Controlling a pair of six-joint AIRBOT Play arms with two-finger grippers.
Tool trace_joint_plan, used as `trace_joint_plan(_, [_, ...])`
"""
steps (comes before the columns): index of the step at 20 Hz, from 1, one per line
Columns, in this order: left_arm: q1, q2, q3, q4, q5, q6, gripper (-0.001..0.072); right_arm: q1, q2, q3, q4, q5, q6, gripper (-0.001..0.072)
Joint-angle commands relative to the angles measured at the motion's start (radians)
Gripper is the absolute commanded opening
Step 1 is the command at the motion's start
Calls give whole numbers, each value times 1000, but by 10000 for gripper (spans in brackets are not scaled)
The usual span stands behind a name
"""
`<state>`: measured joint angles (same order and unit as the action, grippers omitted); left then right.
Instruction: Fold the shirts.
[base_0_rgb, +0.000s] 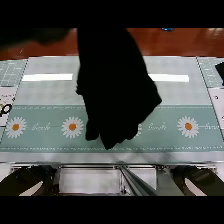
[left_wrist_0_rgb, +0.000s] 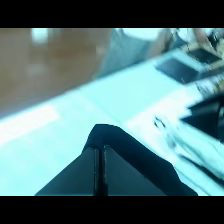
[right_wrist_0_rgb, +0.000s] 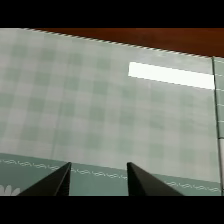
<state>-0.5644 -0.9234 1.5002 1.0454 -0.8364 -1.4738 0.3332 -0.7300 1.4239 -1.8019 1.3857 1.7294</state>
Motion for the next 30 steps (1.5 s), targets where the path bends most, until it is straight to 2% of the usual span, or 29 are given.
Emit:
trace_joint_plan(1, [-24, 79, -305, 37, 38, -11, 19, 0, 3, -52, 122, 11, -16, 410])
trace_joint_plan(3, [39, 113, -518, 47, 12, -12, 20, 0, 2, -158, 239, -5, -48, 410])
trace_joint_plan(6, [148, 107, -799, 46, 16, -11, 21, 0, 2, -385, 350, -129, -37, 410])
trace_joint_plan(7, [188, 97, -866, 47, 27, 14, 95, 0, 2, -459, 362, -194, -17, 410])
trace_joint_plan(8, [228, 80, -904, 47, 24, 43, 357, 0, -1, -532, 363, -267, 11, 409])
trace_joint_plan(9, [278, 60, -916, 47, 13, 39, 507, 0, -10, -584, 354, -323, 36, 409])
trace_joint_plan(11, [440, 45, -872, 47, -67, 6, 507, -37, -49, -596, 261, -343, 58, 409])
trace_joint_plan(14, [771, 87, -787, 46, -189, 14, 507, -272, -44, -542, -37, -195, 69, 409])
trace_joint_plan(15, [879, 109, -803, 31, -203, 1, 507, -378, -33, -552, -73, -160, 103, 409])
trace_joint_plan(16, [954, 119, -848, -39, -214, -7, 507, -495, -21, -586, -5, -161, 140, 409])
trace_joint_plan(17, [1002, 115, -924, -149, -238, 25, 507, -588, -14, -642, 154, -192, 118, 409])
trace_joint_plan(18, [1013, 103, -1006, -265, -258, 76, 507, -655, -16, -721, 383, -243, 17, 409])
trace_joint_plan(20, [975, 62, -1161, -547, -297, 236, 507, -679, -16, -866, 787, -332, -231, 408])
trace_joint_plan(21, [933, 42, -1215, -664, -303, 336, 507, -669, -16, -911, 896, -347, -301, 406])
trace_joint_plan(22, [892, 23, -1241, -692, -280, 359, 507, -654, -16, -935, 936, -352, -322, 405])
trace_joint_plan(27, [655, -111, -1240, -687, -125, 335, 507, -566, -16, -942, 883, -349, -319, 405])
trace_joint_plan(30, [542, -187, -1224, -754, -42, 336, 507, -519, -16, -942, 875, -351, -310, 405])
